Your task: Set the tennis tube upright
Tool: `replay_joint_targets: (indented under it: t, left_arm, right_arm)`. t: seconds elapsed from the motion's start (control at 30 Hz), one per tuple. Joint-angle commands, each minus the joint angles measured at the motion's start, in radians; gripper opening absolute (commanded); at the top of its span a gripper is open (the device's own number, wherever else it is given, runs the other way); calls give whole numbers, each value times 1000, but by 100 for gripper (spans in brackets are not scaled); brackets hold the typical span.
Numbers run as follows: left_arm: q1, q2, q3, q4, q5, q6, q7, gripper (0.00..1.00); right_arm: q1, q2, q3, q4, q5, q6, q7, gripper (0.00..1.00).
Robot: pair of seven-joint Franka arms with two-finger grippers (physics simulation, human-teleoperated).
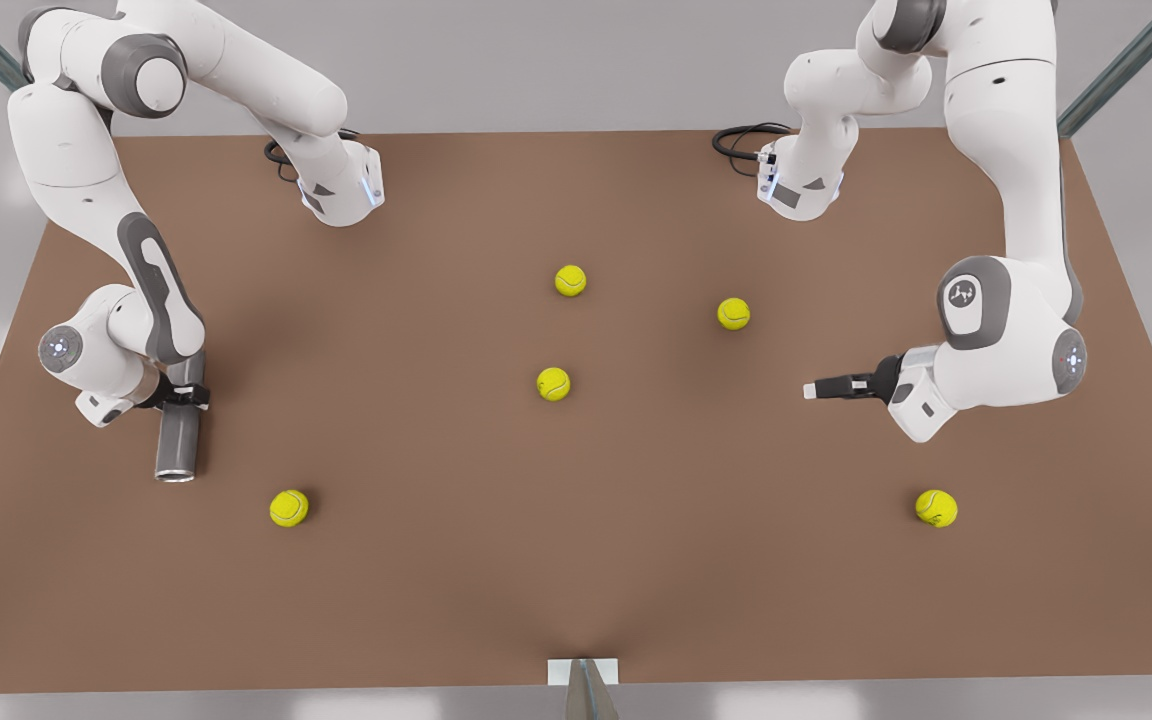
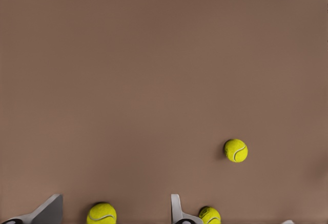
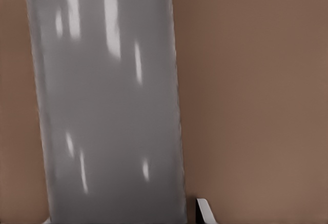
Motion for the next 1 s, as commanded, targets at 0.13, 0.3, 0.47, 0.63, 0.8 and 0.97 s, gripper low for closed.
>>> replay_joint_targets:
  t: [0.13,0.3,0.47,0.63,0.8,0.97]
  left_arm:
    - [1,-1,0,2,0,-2,-1,100]
    - [1,-3,0,2,0,-5,-1,100]
    - [1,-3,0,0,0,-3,-1,100]
    - [1,-1,0,0,0,-3,-1,100]
    - [1,-6,0,0,0,-8,-1,100]
    - [1,-5,0,0,0,-9,-1,100]
  right_arm:
    - [0,1,-1,-2,0,0,0,83]
    - [0,-4,-1,-6,0,3,0,82]
    - [0,-8,0,-17,0,5,0,80]
    - [0,-8,0,-17,0,5,0,79]
    - [0,-10,0,-18,0,5,0,78]
    - [2,-13,0,-21,0,5,0,77]
